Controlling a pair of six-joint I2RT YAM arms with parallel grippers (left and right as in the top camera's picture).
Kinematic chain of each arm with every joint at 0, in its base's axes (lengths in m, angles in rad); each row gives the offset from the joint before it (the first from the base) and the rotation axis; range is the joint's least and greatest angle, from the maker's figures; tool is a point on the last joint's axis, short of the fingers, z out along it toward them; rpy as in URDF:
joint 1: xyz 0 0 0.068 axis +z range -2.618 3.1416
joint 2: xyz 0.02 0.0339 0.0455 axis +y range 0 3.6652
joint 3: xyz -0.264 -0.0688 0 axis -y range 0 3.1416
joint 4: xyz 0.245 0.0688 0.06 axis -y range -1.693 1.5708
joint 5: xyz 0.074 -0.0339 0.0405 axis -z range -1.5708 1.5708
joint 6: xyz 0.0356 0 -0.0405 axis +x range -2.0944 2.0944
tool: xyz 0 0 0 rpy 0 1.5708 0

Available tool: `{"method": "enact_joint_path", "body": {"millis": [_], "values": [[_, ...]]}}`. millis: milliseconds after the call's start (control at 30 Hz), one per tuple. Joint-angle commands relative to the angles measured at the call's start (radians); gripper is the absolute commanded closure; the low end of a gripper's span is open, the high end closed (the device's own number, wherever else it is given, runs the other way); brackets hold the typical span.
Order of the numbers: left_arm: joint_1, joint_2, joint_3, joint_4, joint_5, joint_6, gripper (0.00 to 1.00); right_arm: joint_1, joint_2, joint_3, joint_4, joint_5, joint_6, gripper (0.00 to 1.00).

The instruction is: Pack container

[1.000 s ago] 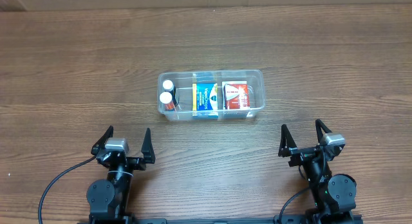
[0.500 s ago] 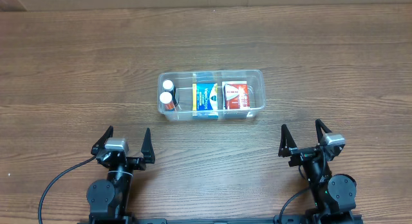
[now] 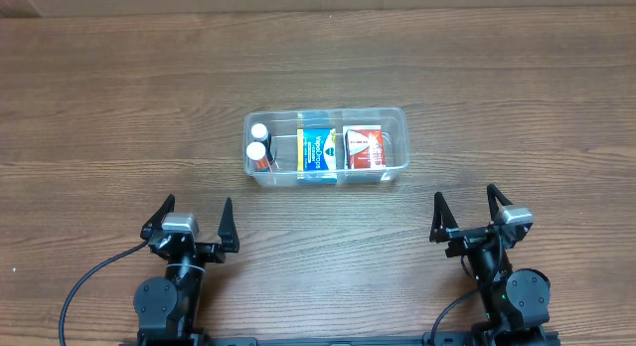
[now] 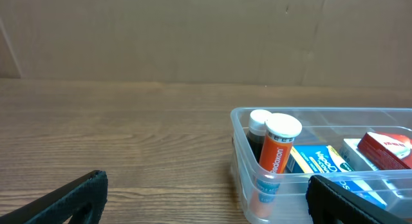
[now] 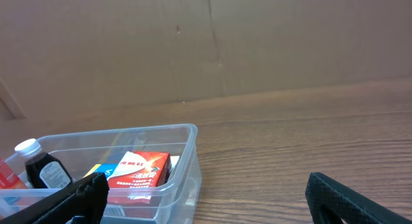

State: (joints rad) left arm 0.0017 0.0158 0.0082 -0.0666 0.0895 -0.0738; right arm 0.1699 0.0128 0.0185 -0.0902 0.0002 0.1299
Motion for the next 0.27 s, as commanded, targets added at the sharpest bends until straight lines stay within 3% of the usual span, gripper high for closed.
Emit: {"method": "enact_joint_path", "body": {"millis": [0, 233], "values": [[0.004, -0.011, -0.003, -0.004, -0.015, 0.018, 0.00, -0.007, -0.010, -0.010, 0.006, 0.000, 0.000, 0.00], [0.004, -0.011, -0.003, -0.004, -0.015, 0.018, 0.00, -0.007, -0.010, -0.010, 0.006, 0.000, 0.000, 0.00]]}}
